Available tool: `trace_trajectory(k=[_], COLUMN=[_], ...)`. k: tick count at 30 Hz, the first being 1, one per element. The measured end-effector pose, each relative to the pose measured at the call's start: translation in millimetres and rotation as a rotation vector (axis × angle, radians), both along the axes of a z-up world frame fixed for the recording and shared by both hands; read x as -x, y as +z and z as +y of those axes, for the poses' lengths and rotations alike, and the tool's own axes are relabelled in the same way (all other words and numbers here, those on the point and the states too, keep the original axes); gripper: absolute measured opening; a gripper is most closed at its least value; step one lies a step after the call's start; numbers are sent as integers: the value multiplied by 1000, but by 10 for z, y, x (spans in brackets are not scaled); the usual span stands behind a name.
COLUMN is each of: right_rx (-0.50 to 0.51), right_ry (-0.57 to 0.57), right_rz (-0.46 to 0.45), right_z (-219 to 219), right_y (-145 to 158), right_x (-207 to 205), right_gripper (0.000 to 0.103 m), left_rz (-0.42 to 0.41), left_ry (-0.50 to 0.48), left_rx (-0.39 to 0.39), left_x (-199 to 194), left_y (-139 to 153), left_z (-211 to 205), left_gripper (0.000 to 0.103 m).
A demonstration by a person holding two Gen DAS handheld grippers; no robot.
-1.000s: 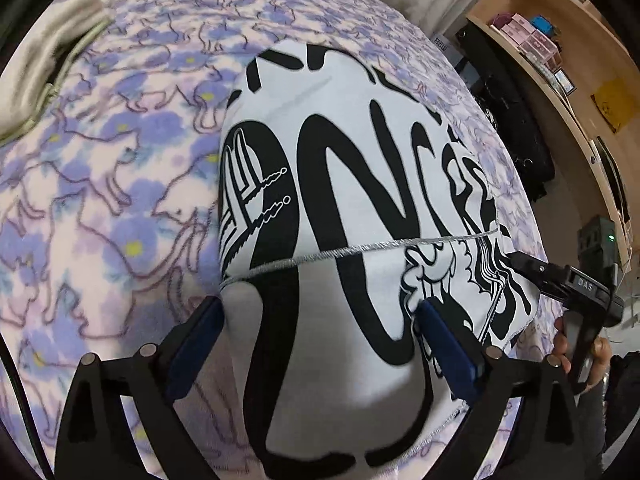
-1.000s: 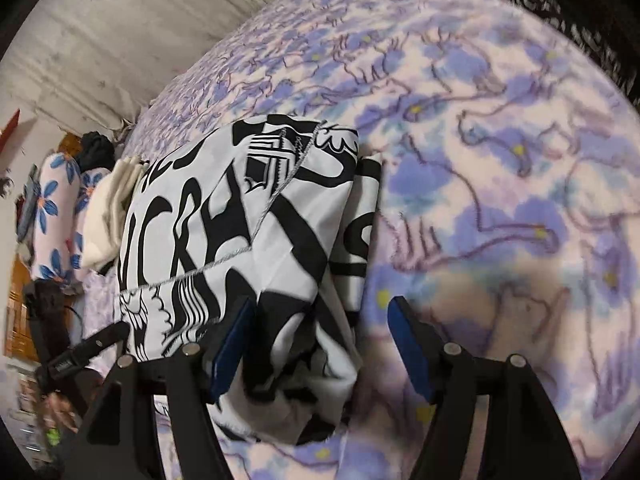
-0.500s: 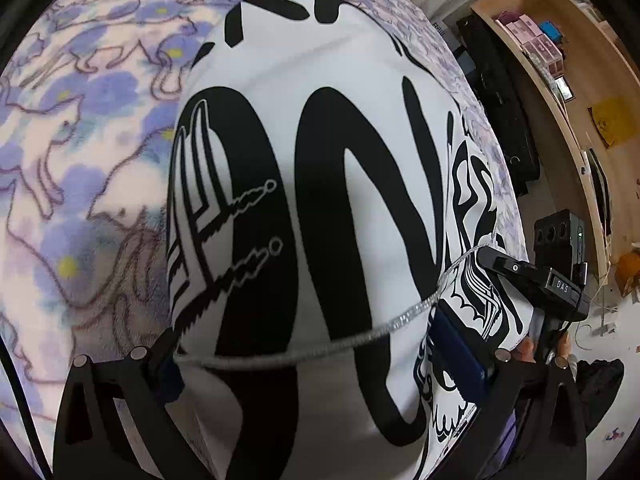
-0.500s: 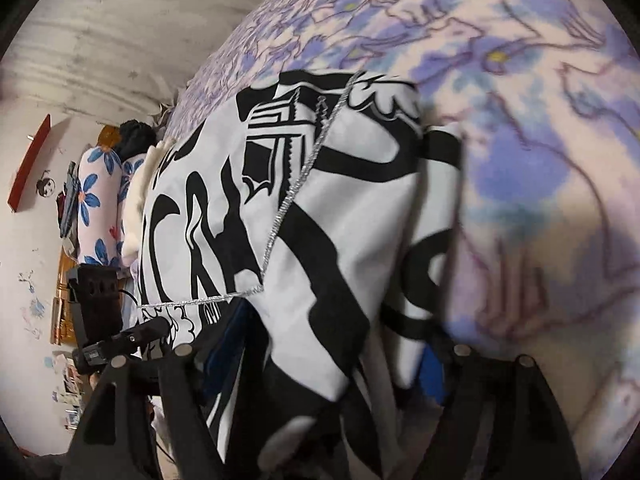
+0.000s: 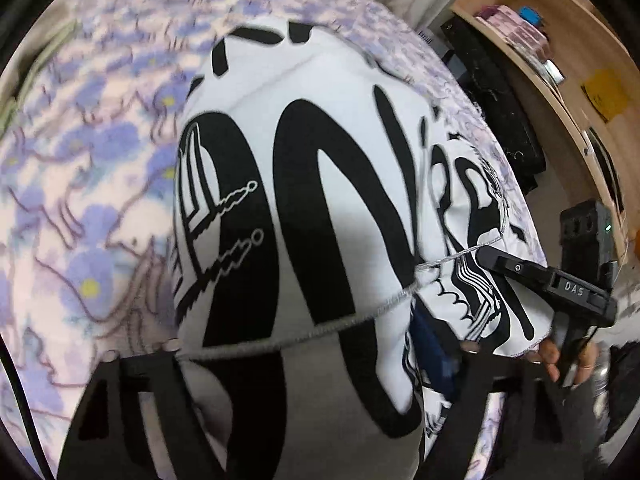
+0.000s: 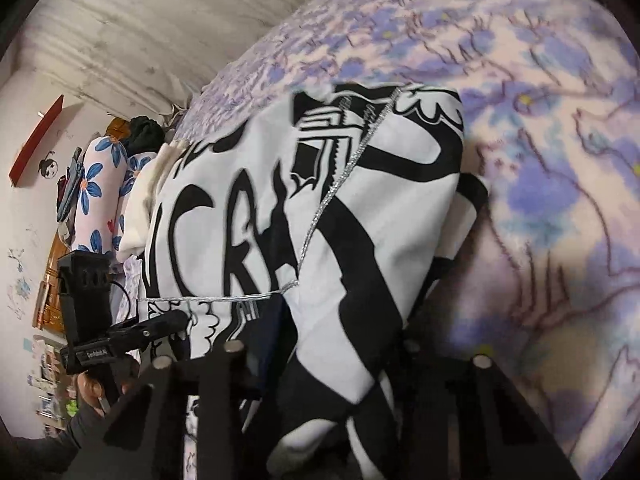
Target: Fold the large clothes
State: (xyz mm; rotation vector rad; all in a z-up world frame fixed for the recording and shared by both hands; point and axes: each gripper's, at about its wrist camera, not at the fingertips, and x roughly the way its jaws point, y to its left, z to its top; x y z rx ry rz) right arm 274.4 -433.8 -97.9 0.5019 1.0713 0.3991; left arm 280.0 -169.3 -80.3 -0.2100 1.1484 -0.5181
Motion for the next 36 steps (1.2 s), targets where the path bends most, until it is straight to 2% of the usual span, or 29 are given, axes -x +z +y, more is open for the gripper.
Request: trace_trajectory(k=[1,4,6,10,16,23,30,36], right_rx=[23,91,107,128,83,47,17,6], right_ry=[-2,-5,-5,-9,0,61,177,259], right_rz=[-25,-73,-94,-115,-115,-141,-179,-219], right_z=[64,234,309,523,941,1623,2551,3396], right_y=[91,280,377,533,582,701,916,1128], right_x=[48,153,263,564,1022,1290,1131,623], right_gripper=[28,24,23,22,22,22,22,22], left_rz=[-24,-97,-128,-128,-128,-117,-131,-184], left_ry=[-6,-20,-29,-45,-57,-7,69,131], left_rx=[-9,-52,-73,-67,-92,-96,-117,-158], left_x=[38,155,259,472,983,1359,1390,1022], left_y=[56,248,350,443,591,810,1052,1342], left_z=[-6,-45,-42,138,721,1584,2513,3364], left_gripper=[63,55,53,52,52,52,52,52])
